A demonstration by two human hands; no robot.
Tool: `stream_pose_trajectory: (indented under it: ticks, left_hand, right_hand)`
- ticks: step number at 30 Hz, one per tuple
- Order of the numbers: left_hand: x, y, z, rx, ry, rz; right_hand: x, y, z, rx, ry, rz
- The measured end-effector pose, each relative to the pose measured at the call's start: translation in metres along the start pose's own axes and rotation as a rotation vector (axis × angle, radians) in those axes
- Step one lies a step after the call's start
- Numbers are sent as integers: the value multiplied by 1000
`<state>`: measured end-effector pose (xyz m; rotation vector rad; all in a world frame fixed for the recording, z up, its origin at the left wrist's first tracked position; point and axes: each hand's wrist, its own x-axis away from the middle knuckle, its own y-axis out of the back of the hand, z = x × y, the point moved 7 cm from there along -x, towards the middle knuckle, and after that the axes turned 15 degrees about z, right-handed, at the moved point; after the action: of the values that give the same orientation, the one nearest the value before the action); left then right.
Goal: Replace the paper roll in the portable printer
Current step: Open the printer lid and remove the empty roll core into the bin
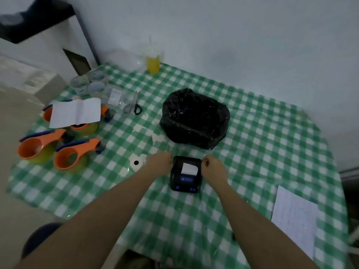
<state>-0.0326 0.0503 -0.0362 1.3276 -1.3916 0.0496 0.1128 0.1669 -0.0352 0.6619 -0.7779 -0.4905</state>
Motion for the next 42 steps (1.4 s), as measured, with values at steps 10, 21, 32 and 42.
stream_pose_trajectory:
  ticks: [10,21,32,42]
  left_hand:
    - [-3,-49,7,302,-29,9]
    - [-10,-60,16,475,-22,29]
    - [-14,-62,17,499,-16,4]
    - [-20,-63,18,484,0,-5]
  right_hand:
    - [-4,-22,-36,-248,-128,164]
    - [-36,-17,-35,-90,-259,366]
    - [-35,-12,-38,-256,-295,429]
    - [-37,-13,-45,-321,-334,437]
